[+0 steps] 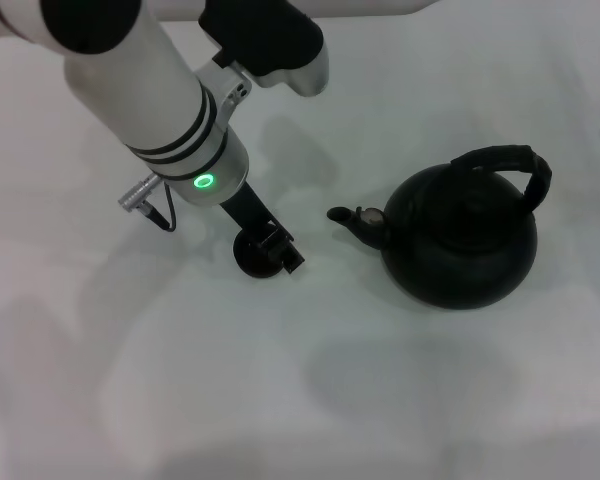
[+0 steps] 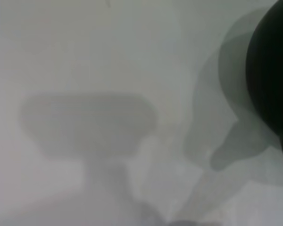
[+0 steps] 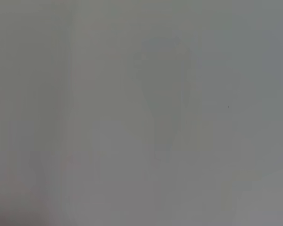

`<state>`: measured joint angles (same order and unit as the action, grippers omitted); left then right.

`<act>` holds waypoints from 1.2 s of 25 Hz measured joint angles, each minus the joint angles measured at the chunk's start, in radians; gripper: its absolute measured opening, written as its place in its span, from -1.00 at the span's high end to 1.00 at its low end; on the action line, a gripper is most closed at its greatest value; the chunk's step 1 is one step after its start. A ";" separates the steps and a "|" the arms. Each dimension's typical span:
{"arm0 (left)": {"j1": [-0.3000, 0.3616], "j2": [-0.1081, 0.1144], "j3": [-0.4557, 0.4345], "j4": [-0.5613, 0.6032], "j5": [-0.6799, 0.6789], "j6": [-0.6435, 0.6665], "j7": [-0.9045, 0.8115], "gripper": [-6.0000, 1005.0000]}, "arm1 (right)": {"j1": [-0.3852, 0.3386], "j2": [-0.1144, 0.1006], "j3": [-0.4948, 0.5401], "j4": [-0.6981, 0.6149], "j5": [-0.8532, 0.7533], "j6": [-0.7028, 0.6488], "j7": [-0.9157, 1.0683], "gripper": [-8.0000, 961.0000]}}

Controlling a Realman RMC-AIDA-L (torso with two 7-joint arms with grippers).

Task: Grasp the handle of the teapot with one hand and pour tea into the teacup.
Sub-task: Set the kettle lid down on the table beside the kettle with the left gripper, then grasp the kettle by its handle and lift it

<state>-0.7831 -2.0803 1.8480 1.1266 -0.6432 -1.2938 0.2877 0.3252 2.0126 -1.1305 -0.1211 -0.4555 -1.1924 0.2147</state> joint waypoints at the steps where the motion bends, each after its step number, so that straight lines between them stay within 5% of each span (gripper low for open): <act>1: 0.011 0.001 -0.005 0.016 0.000 0.002 0.006 -0.50 | 0.000 0.000 0.000 0.000 0.000 0.000 0.000 -0.76; 14: 0.185 0.003 -0.082 0.198 0.009 0.019 0.097 -0.50 | -0.002 -0.001 0.000 0.001 0.000 0.002 0.000 -0.76; 19: 0.343 0.003 -0.105 0.332 -0.032 0.116 0.213 -0.50 | -0.002 -0.002 0.000 0.000 0.000 0.002 0.000 -0.76; 25: 0.518 0.003 -0.201 0.369 -0.294 0.247 0.478 -0.50 | -0.003 -0.004 0.000 0.000 0.000 0.004 0.001 -0.76; 30: 0.643 0.004 -0.265 0.278 -0.674 0.290 0.891 -0.50 | -0.013 -0.006 -0.001 -0.007 -0.003 0.000 0.006 -0.76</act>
<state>-0.1399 -2.0767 1.5828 1.4043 -1.3170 -1.0038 1.1788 0.3120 2.0062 -1.1311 -0.1278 -0.4584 -1.1924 0.2206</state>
